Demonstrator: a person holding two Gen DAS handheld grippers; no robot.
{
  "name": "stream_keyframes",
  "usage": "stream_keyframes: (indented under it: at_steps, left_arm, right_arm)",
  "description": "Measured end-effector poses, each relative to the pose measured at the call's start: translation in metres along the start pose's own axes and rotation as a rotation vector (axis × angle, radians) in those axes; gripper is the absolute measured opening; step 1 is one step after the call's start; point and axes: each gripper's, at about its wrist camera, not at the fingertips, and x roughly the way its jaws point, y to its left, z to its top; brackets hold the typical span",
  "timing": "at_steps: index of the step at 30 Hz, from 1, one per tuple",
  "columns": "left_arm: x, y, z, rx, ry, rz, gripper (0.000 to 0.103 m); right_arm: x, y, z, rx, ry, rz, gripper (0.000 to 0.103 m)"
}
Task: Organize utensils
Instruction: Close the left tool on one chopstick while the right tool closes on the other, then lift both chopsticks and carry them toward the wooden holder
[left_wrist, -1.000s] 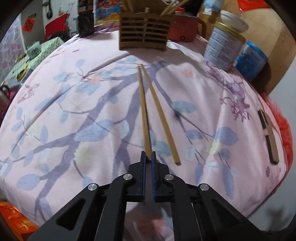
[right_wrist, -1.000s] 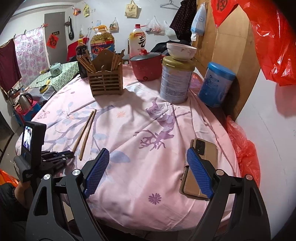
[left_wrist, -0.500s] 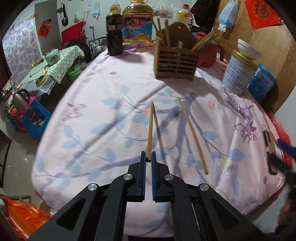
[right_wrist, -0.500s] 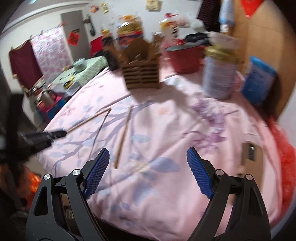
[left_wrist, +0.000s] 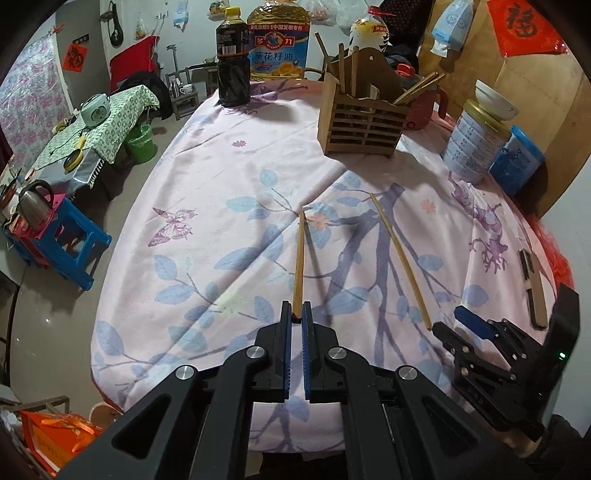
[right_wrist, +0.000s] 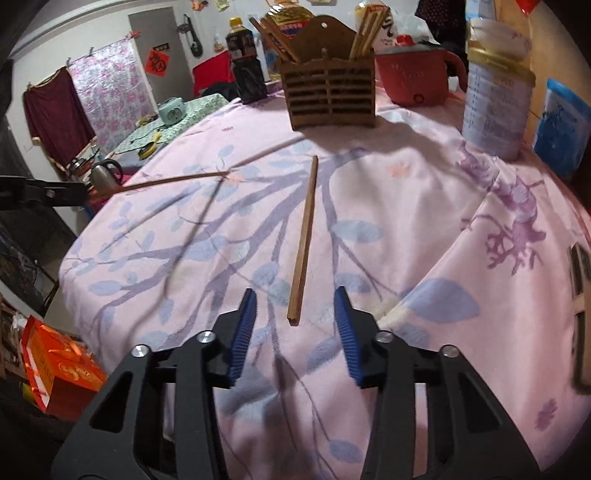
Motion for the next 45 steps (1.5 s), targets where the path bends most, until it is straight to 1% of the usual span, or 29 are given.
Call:
stream_keyframes:
  at_steps: [3, 5, 6, 7, 8, 10, 13, 18, 24, 28, 33, 39, 45]
  left_arm:
    - [-0.001, 0.002, 0.001, 0.015, -0.001, 0.003, 0.005]
    - [-0.001, 0.002, 0.003, 0.02, -0.001, 0.004, 0.005]
    - [-0.001, 0.002, 0.003, 0.021, -0.001, 0.004, 0.005]
    - [-0.001, 0.002, 0.003, 0.018, -0.001, 0.003, 0.005]
    - [-0.001, 0.002, 0.003, 0.02, -0.001, 0.003, 0.005]
    - [-0.002, 0.001, 0.004, 0.027, -0.006, 0.005, 0.005]
    - [-0.006, -0.003, 0.009, 0.032, -0.02, 0.0, 0.005]
    - [-0.023, -0.012, 0.022, 0.041, -0.083, -0.007, 0.005]
    - [-0.048, -0.031, 0.044, 0.054, -0.165, -0.028, 0.005]
    - [-0.059, -0.047, 0.054, 0.068, -0.205, -0.05, 0.005]
    - [-0.071, -0.062, 0.063, 0.076, -0.25, -0.082, 0.005]
    - [-0.08, -0.067, 0.075, 0.067, -0.277, -0.119, 0.005]
    - [-0.083, -0.072, 0.089, 0.094, -0.286, -0.139, 0.005]
  right_arm:
    - [0.01, -0.001, -0.004, 0.014, 0.001, -0.015, 0.034]
    - [0.016, 0.0, -0.007, 0.008, 0.004, -0.03, 0.026]
    - [0.016, 0.002, -0.01, -0.012, -0.019, -0.05, 0.019]
    - [0.016, 0.004, -0.01, -0.028, -0.026, -0.064, 0.012]
    - [0.015, 0.005, -0.011, -0.04, -0.027, -0.069, 0.007]
    - [0.01, 0.003, -0.009, -0.032, -0.02, -0.073, 0.007]
    - [-0.014, -0.002, 0.0, -0.033, -0.048, -0.082, 0.007]
    - [-0.075, -0.012, 0.031, -0.059, -0.144, -0.11, 0.007]
    - [-0.128, -0.028, 0.065, -0.03, -0.247, -0.113, 0.007]
    - [-0.145, -0.035, 0.077, -0.005, -0.277, -0.095, 0.006]
    - [-0.163, -0.04, 0.086, -0.019, -0.312, -0.095, 0.006]
    - [-0.177, -0.042, 0.096, -0.034, -0.35, -0.1, 0.006]
    - [-0.183, -0.045, 0.102, -0.015, -0.371, -0.104, 0.006]
